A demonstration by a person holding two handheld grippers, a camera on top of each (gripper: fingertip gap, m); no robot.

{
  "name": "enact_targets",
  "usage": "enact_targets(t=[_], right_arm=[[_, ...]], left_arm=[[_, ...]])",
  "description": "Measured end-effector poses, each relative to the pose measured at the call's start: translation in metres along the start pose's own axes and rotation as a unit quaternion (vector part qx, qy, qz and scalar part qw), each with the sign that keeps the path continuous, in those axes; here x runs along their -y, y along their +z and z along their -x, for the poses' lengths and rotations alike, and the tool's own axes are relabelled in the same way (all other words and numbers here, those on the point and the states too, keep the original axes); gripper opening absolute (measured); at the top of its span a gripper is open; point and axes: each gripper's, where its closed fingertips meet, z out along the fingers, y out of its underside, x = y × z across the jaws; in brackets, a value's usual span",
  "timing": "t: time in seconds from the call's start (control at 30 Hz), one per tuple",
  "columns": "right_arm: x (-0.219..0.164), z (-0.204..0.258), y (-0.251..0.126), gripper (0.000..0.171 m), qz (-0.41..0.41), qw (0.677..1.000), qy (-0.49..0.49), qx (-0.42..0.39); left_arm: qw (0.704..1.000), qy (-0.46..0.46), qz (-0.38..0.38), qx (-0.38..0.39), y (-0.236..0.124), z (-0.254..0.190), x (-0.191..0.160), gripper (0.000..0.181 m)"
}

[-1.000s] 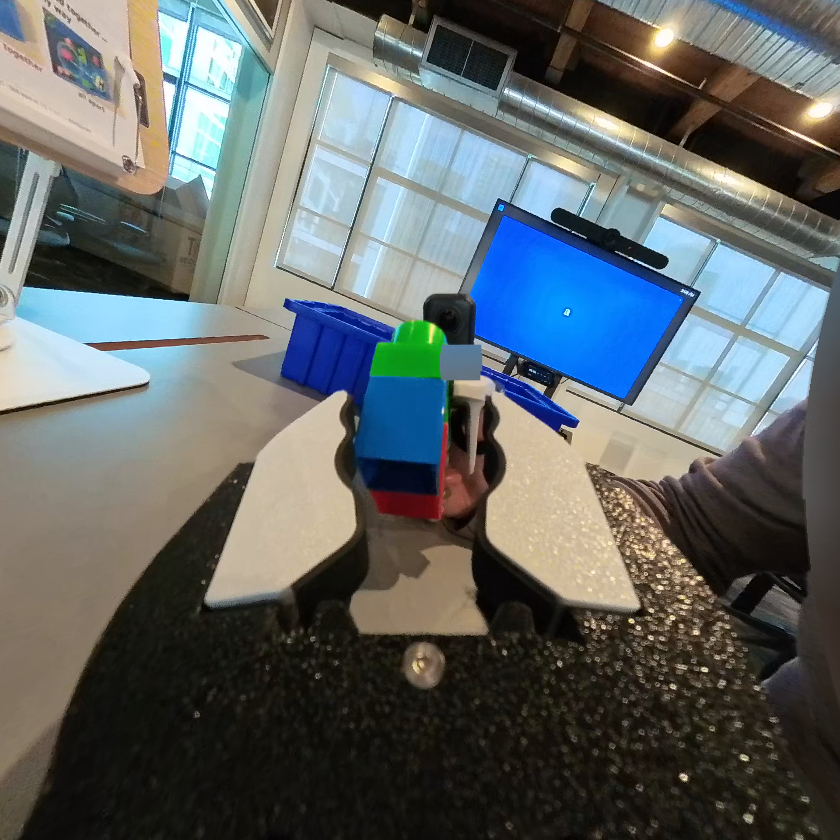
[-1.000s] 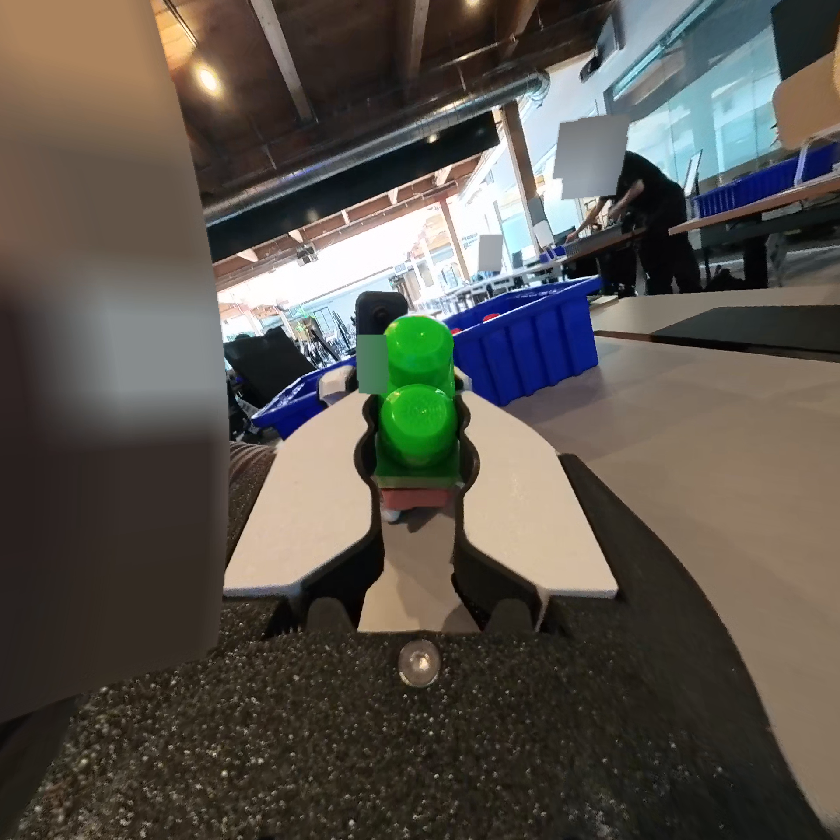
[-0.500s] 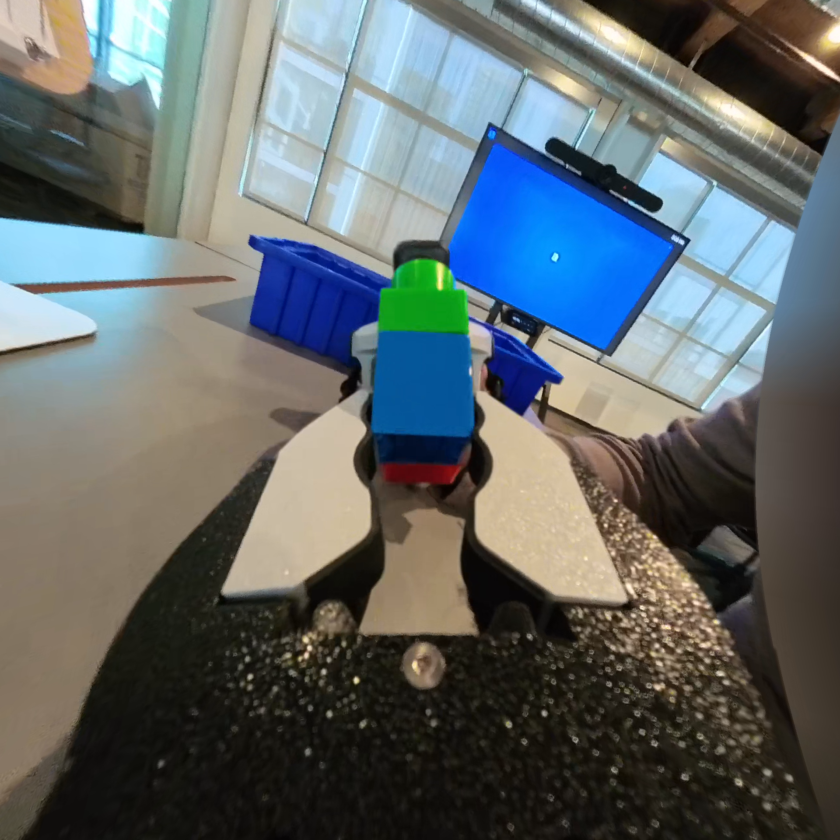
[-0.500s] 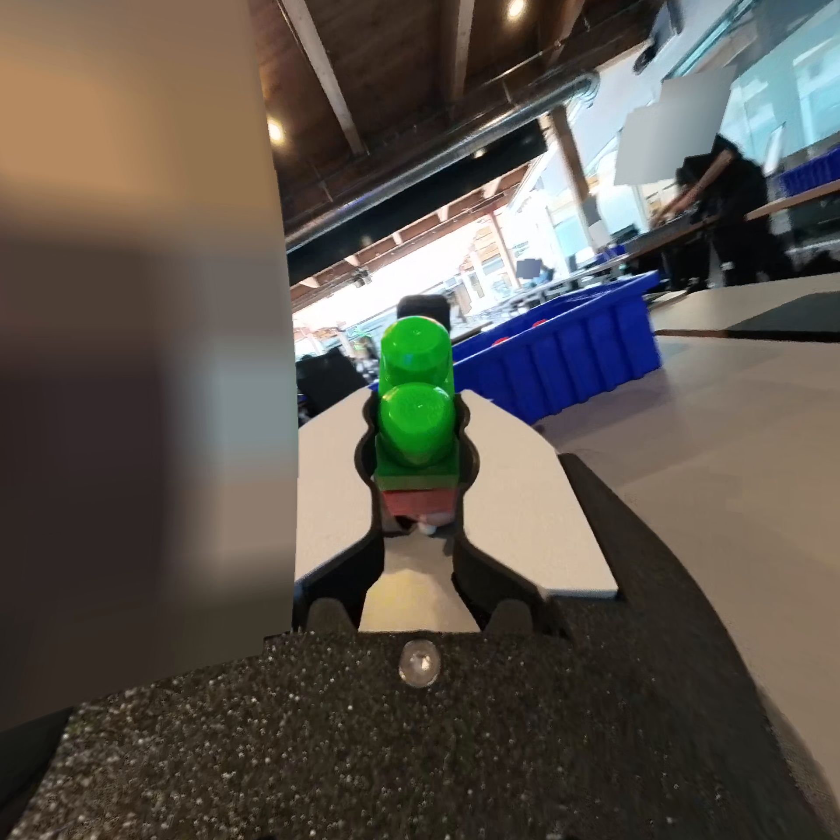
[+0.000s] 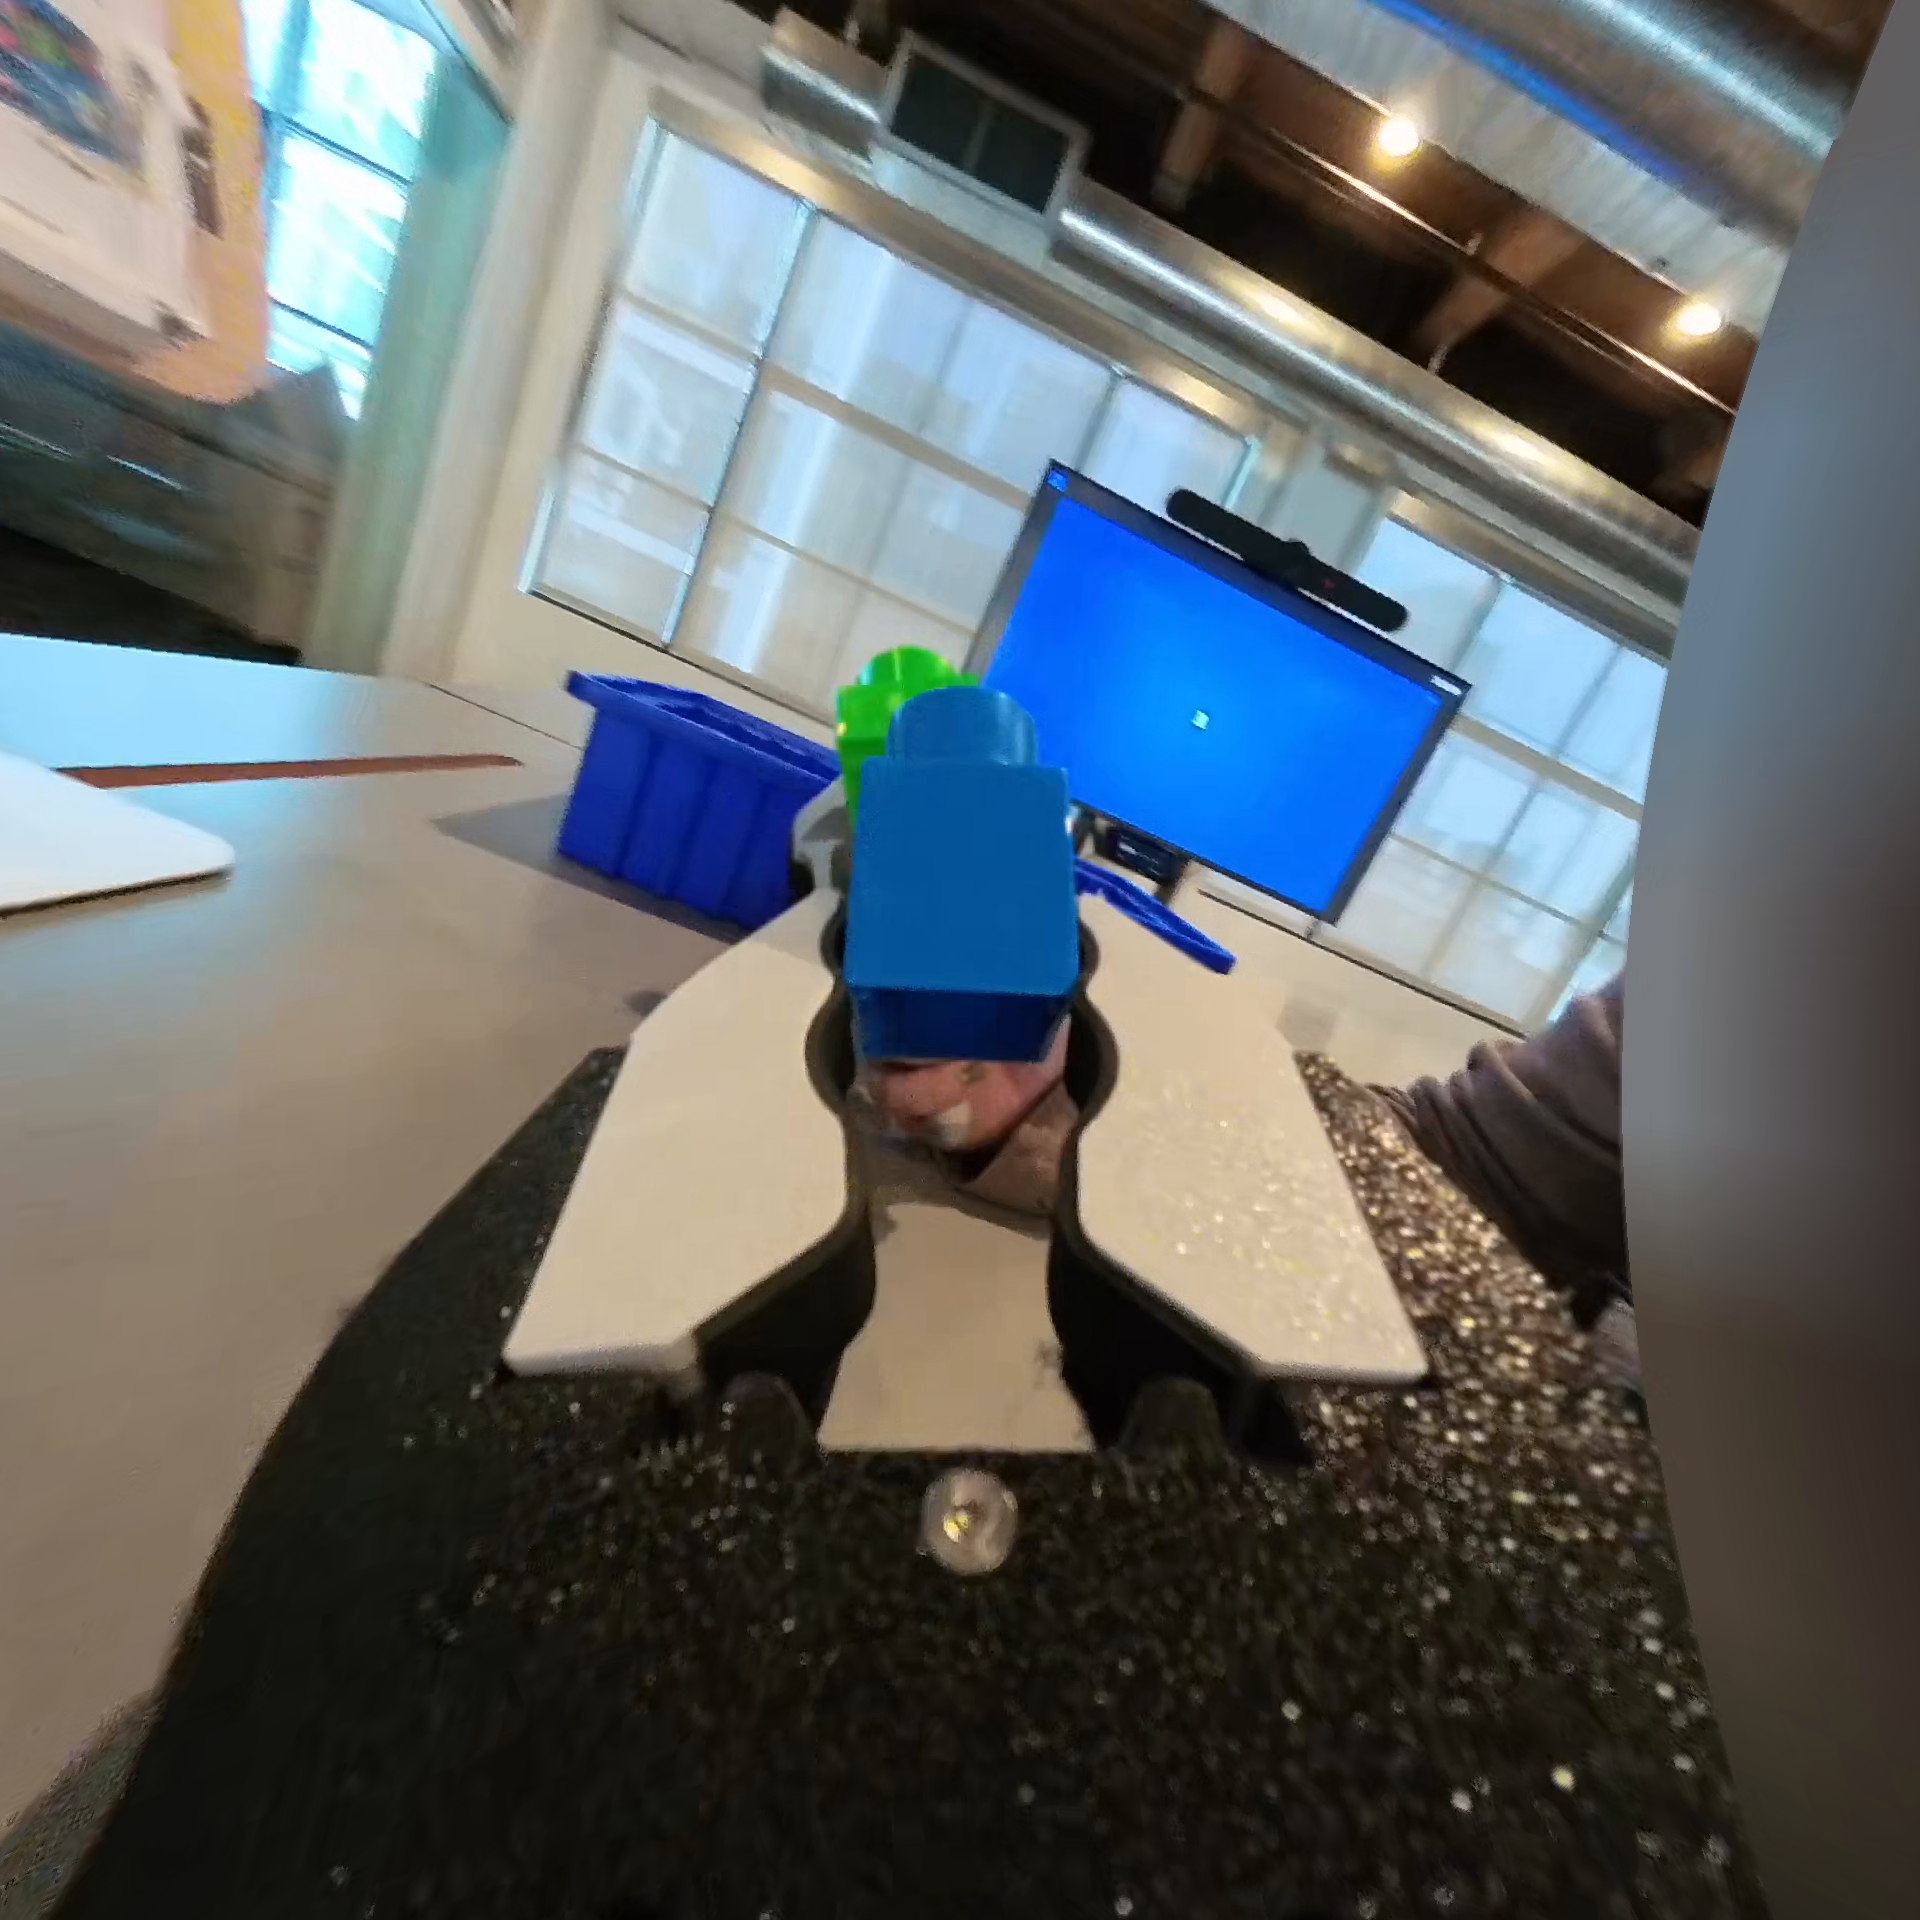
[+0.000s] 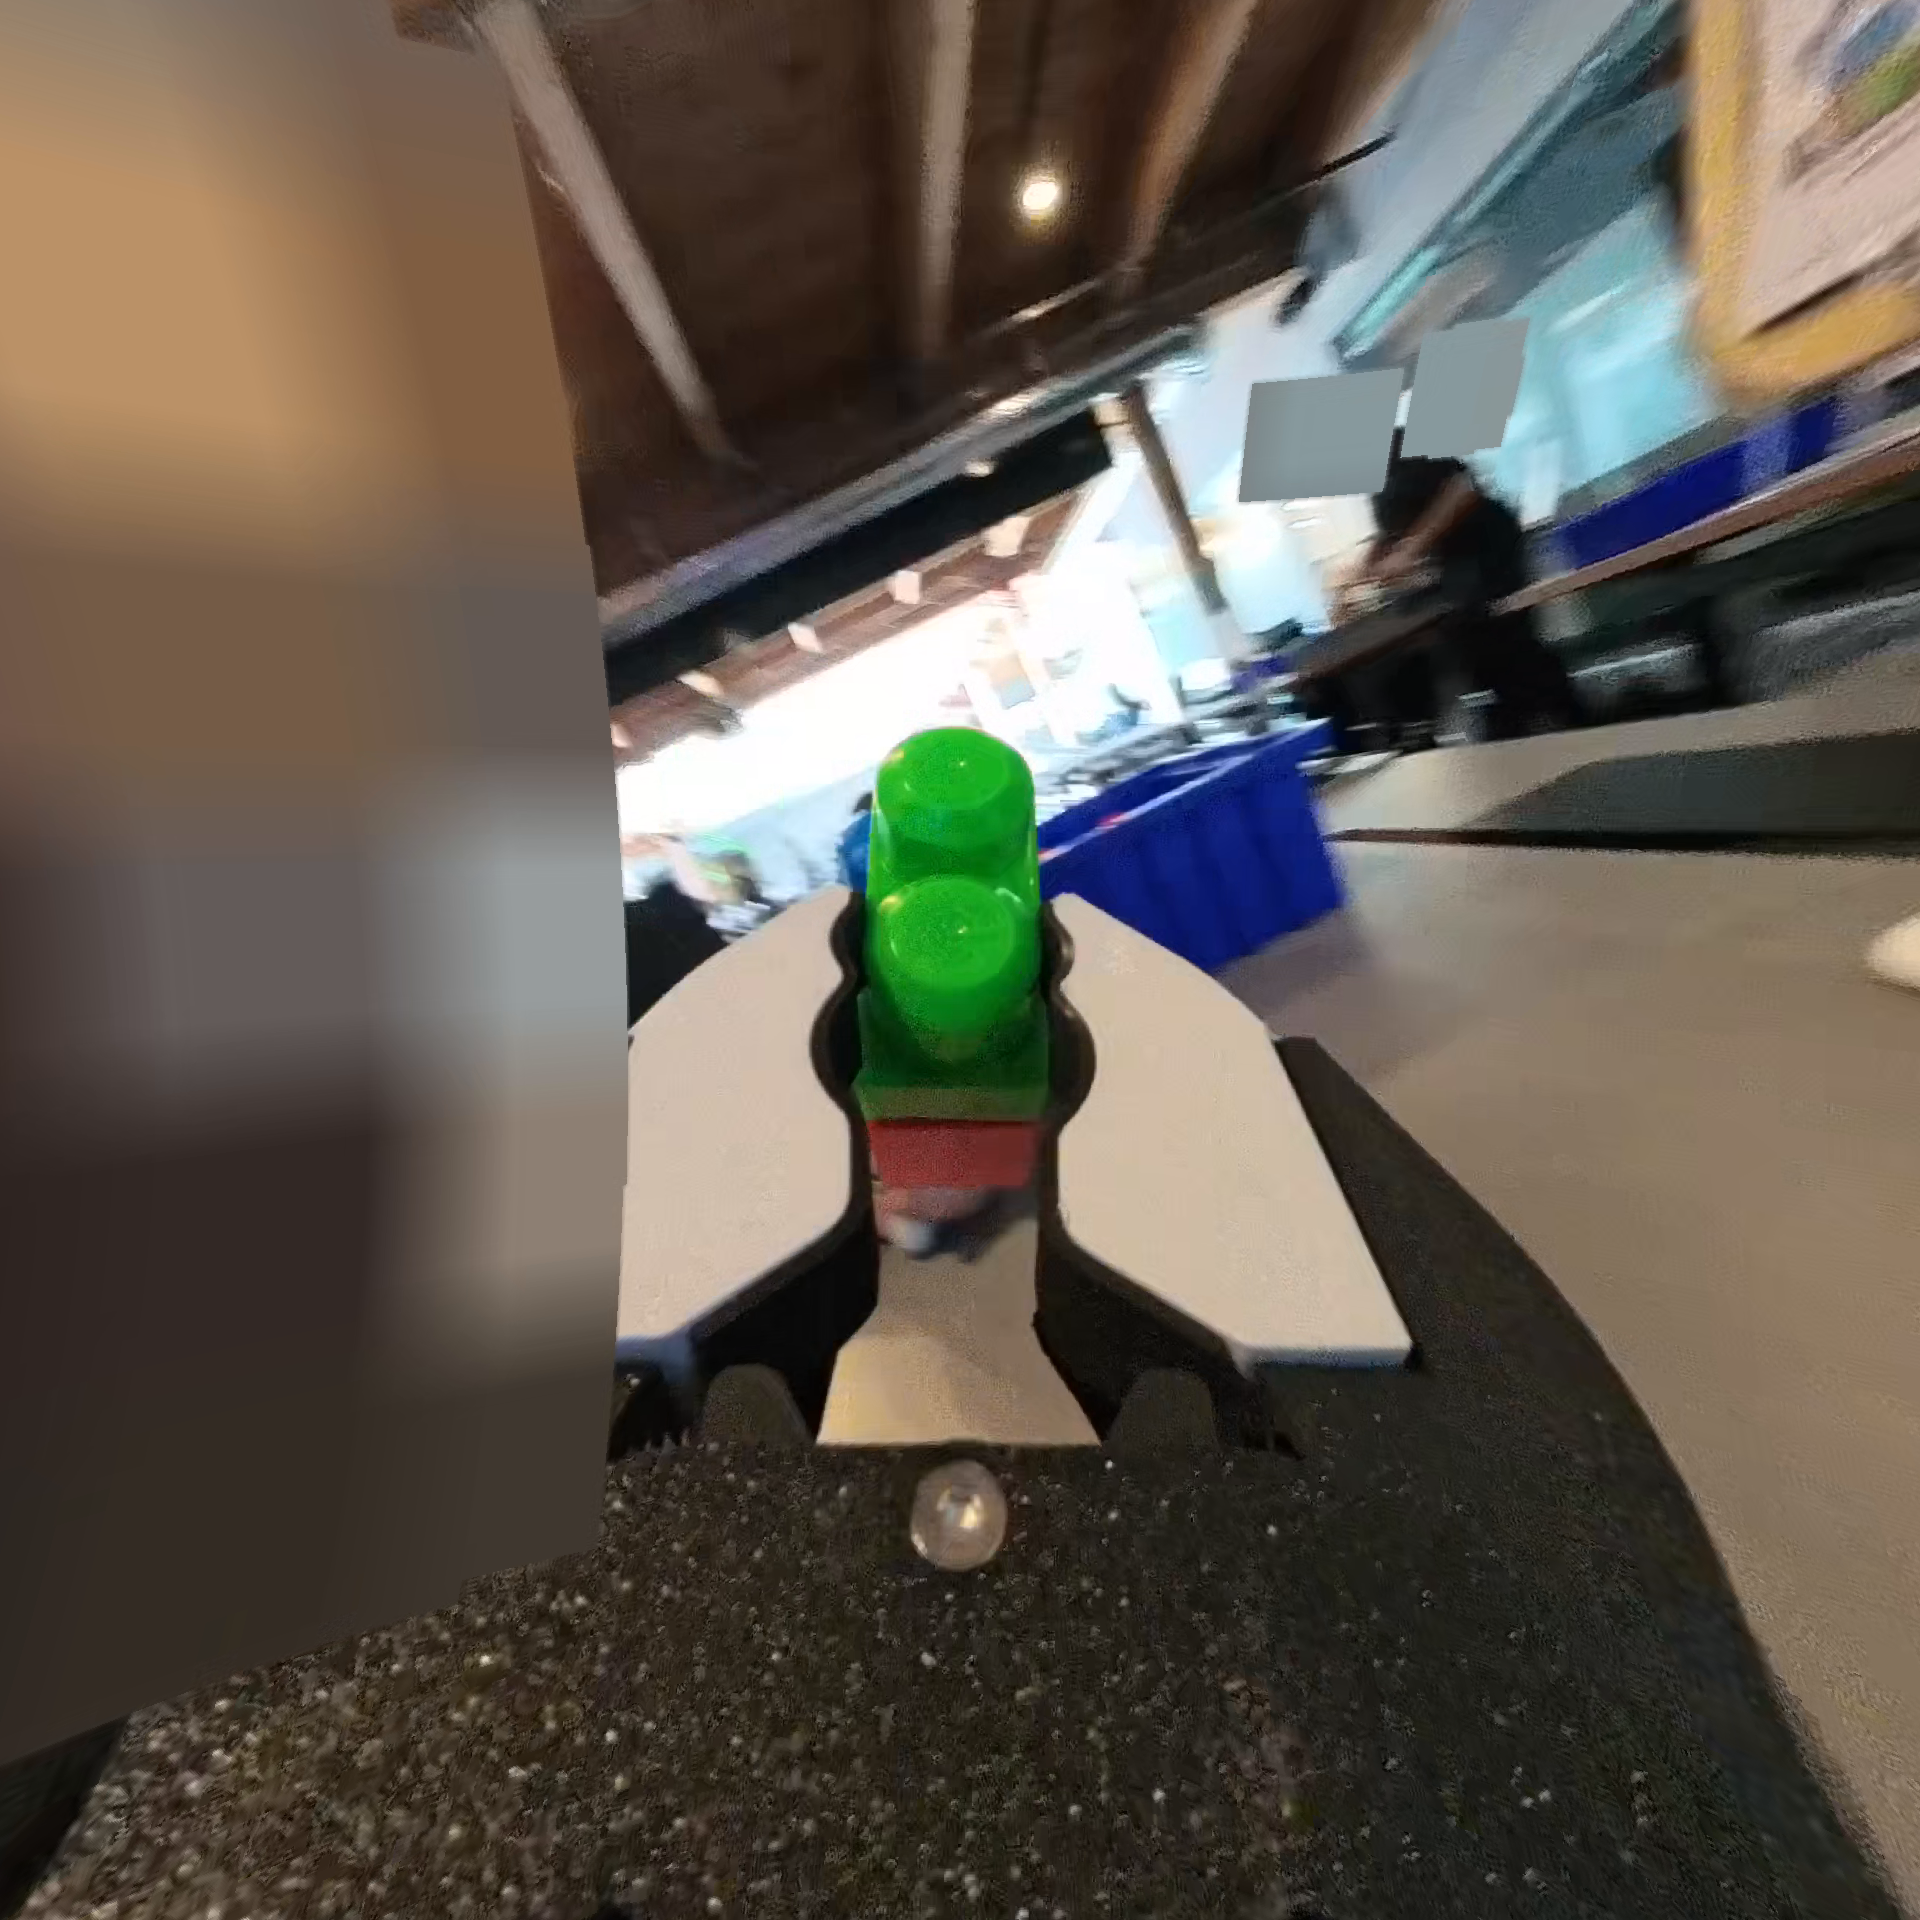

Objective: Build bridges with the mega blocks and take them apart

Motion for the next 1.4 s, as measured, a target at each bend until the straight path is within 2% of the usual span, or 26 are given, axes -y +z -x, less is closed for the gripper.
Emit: enact_targets(t=[0.1, 0.17, 0.27, 0.47, 0.53, 0.73, 0.93, 1.07, 1.27, 1.4], right_arm=[[-0.003, -0.021, -0.003, 0.031, 0.035, 0.99, -0.072, -0.118], [-0.014, -0.037, -0.007, 0.031, 0.089, 0.976, -0.082, -0.183], [-0.027, -0.05, -0.01, 0.031, 0.155, 0.953, -0.104, -0.239], [-0.047, -0.063, -0.016, 0.031, 0.243, 0.914, -0.138, -0.294], [-0.055, -0.064, -0.015, 0.032, 0.268, 0.906, -0.151, -0.292], [-0.056, -0.061, -0.015, 0.032, 0.268, 0.911, -0.149, -0.276], [-0.031, -0.052, -0.013, 0.031, 0.19, 0.93, -0.166, -0.266], [-0.014, -0.044, -0.013, 0.031, 0.15, 0.931, -0.202, -0.265], [-0.014, -0.024, 0.0, 0.031, 0.126, 0.948, -0.205, -0.207], [-0.011, -0.005, 0.01, 0.031, 0.09, 0.97, -0.176, -0.14]], left_arm=[[0.999, 0.024, -0.008, 0.035, -0.002, 0.007, 0.003, 0.037], [0.996, 0.052, -0.005, 0.067, -0.003, 0.013, 0.003, 0.037], [0.992, 0.083, 0.0, 0.094, -0.004, 0.016, 0.003, 0.037], [0.992, 0.092, 0.004, 0.089, -0.002, 0.013, 0.002, 0.038], [0.992, 0.091, 0.003, 0.086, -0.002, 0.012, 0.002, 0.038], [0.992, 0.092, 0.0, 0.085, -0.002, 0.012, 0.002, 0.038], [0.988, 0.073, -0.004, 0.138, -0.006, 0.027, 0.005, 0.038], [0.979, 0.078, 0.061, 0.18, -0.001, 0.038, -0.01, 0.038], [0.969, 0.122, 0.122, 0.179, 0.008, 0.032, -0.027, 0.038], [0.975, 0.112, 0.116, 0.152, 0.009, 0.027, -0.026, 0.058]])
